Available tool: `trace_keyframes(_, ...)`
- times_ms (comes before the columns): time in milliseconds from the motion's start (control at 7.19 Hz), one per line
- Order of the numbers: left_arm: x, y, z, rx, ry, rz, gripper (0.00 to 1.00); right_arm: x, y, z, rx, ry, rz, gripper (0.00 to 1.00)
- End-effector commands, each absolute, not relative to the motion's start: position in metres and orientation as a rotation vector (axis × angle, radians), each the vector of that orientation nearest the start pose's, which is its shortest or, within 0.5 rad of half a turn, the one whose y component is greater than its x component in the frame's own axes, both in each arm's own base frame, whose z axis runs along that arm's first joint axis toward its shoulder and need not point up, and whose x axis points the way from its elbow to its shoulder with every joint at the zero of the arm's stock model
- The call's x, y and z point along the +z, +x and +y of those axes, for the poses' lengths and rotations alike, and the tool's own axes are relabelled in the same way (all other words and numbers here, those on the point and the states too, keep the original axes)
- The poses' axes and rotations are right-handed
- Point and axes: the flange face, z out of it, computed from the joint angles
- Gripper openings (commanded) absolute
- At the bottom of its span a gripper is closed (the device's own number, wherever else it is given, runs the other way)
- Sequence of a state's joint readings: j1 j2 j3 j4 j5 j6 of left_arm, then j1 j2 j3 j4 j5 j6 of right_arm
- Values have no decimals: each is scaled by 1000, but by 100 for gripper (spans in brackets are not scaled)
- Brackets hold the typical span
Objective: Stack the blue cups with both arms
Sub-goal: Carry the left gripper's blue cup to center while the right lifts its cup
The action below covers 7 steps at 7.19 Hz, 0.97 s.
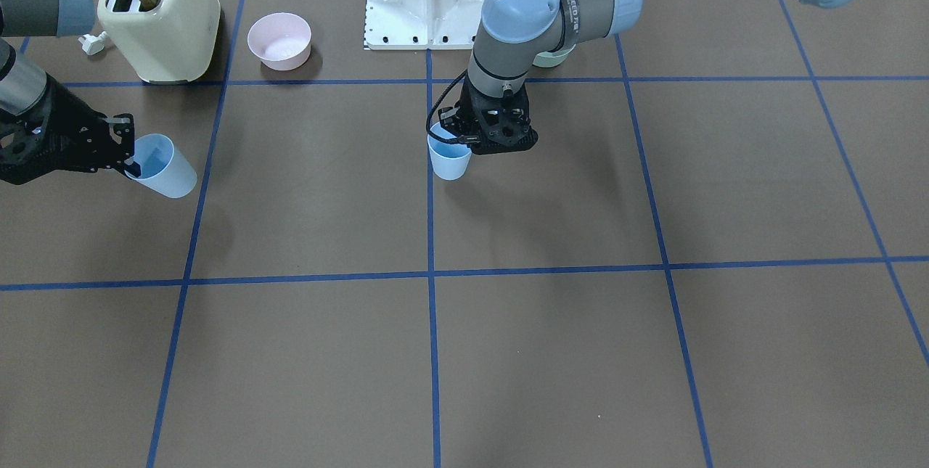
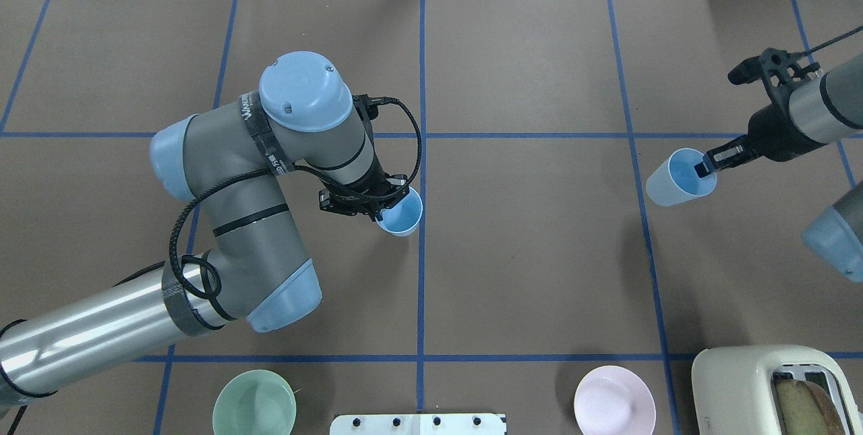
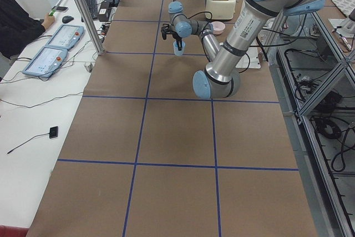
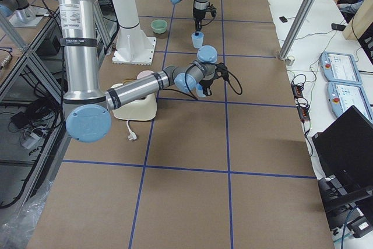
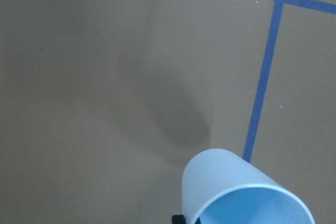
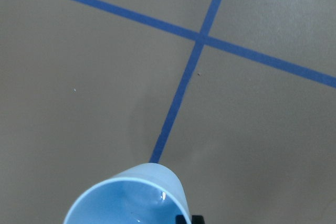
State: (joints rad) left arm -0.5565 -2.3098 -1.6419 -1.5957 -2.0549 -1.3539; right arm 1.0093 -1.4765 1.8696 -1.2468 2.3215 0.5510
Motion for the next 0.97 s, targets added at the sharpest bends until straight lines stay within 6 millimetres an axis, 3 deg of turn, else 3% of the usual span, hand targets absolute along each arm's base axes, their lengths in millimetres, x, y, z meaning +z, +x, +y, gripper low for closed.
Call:
trace_keyframes(0,185,565,-443,-93,-105,956,0,346,-218,-514,-235,182,-984,0)
trace_keyframes(139,180,569,-440,-85,-105,960,0,312,-215,-521,-216,172,-975,0)
trace_keyframes(278,177,569,-440,-82,-103,964,0,298,-216,-521,-215,170,-975,0)
trace_keyframes(417,177,569,-440,-74,-98,966,17,292,-219,-523,-212,172,-978,0)
trace_keyframes(557,176,569,-440,-72,-96,968,55,277,-226,-526,-207,175,-990,0)
trace_keyframes(696,177,569,-440,-72,-95,967,68,268,-232,-525,-199,172,-1000,0)
trace_keyframes(835,172,566,-438,-68,-90,977,91,256,-240,-526,-197,170,-1008,0)
